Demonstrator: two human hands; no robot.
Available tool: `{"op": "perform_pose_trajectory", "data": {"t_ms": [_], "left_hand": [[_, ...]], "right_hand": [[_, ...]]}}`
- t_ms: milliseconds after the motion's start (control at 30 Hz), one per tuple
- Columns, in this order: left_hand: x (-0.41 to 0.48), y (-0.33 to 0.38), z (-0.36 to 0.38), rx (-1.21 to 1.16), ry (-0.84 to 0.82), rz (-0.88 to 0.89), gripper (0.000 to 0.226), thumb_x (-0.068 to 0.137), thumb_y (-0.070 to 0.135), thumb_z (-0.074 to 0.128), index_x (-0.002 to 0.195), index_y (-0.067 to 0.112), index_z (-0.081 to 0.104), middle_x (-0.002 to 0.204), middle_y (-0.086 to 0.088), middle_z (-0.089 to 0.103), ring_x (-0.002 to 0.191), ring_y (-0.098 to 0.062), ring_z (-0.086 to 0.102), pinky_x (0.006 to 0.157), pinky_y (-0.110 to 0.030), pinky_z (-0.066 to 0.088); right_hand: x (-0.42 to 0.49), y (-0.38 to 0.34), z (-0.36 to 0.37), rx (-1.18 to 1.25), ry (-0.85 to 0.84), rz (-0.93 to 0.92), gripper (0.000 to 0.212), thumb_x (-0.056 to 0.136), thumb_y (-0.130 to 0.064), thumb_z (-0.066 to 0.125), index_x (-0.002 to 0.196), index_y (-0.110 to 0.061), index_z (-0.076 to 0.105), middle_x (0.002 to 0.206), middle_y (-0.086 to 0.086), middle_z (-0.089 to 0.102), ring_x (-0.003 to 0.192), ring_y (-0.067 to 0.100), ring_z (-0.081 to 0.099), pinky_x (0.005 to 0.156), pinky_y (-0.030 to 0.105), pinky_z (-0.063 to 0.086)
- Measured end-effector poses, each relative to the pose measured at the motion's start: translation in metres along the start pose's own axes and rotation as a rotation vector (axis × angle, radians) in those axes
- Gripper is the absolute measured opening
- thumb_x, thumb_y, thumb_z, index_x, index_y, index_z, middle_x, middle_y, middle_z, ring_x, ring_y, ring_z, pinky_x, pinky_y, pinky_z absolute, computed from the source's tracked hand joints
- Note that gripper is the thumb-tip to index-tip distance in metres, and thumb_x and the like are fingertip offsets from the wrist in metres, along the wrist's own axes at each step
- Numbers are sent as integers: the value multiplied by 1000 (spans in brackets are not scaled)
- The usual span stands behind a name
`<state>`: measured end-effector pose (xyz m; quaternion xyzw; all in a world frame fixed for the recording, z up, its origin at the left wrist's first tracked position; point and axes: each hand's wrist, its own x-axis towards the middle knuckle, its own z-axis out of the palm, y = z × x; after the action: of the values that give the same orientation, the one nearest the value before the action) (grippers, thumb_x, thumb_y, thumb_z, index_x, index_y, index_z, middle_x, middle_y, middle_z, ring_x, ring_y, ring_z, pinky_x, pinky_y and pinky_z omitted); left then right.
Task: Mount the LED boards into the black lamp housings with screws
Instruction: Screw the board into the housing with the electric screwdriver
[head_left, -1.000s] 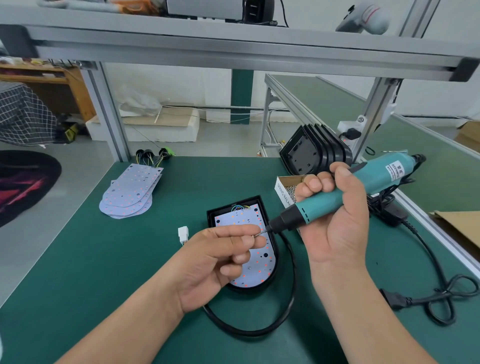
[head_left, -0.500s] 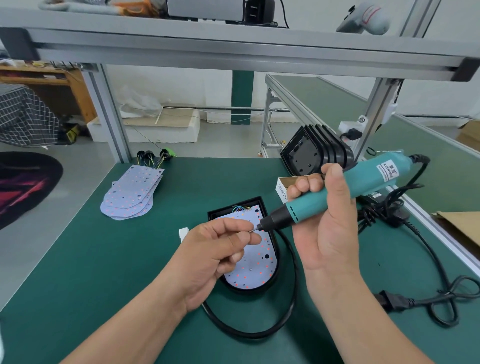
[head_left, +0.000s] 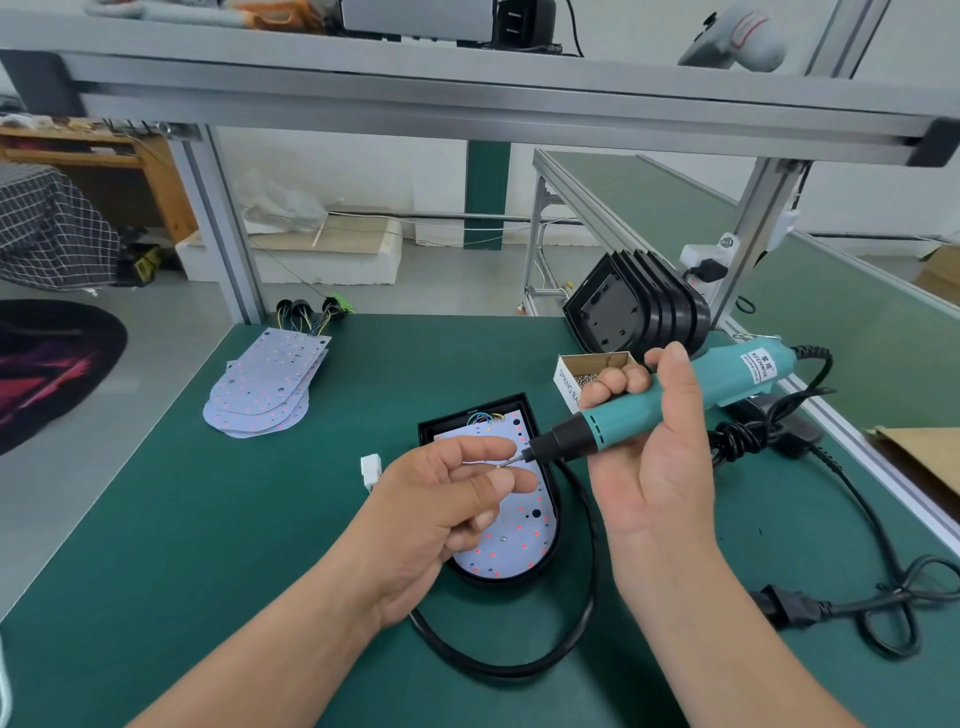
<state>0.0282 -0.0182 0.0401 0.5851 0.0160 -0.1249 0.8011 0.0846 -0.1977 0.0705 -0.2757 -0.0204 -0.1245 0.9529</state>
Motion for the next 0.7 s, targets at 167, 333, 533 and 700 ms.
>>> {"op": "perform_pose_trajectory", "data": {"t_ms": [167, 333, 533, 700], "left_hand": [[-1, 2, 1, -3, -21, -13, 52, 80, 16, 79, 129, 7, 66, 110, -19, 79, 55, -10, 43, 48, -17, 34], [-2, 1, 1, 12, -28, -9, 47, 82, 16, 75, 127, 6, 66, 110, -19, 79, 55, -9, 43, 48, -17, 34], [-2, 1, 0, 162, -20, 51, 36, 87, 19, 69, 122, 9, 68, 107, -12, 81, 55, -10, 42, 51, -17, 35], [-1, -2, -1, 341, 32, 112, 19, 103, 7, 64, 119, 17, 69, 103, -2, 82, 55, -8, 45, 58, -18, 43]], "right_hand": [[1, -1, 0, -1, 6, -6, 18, 99, -28, 72, 89, -16, 61, 78, 0, 50, 72, 17, 53, 73, 31, 53], [1, -2, 0, 2, 6, 9, 17, 100, -24, 71, 89, -15, 61, 76, 0, 50, 70, 16, 54, 70, 31, 52], [1, -3, 2, -26, -21, 28, 14, 102, -22, 67, 95, -15, 58, 76, -1, 50, 69, 15, 54, 69, 28, 52], [0, -1, 2, -91, -34, 24, 18, 103, -27, 68, 91, -16, 58, 76, 0, 52, 70, 15, 56, 69, 28, 52]]}}
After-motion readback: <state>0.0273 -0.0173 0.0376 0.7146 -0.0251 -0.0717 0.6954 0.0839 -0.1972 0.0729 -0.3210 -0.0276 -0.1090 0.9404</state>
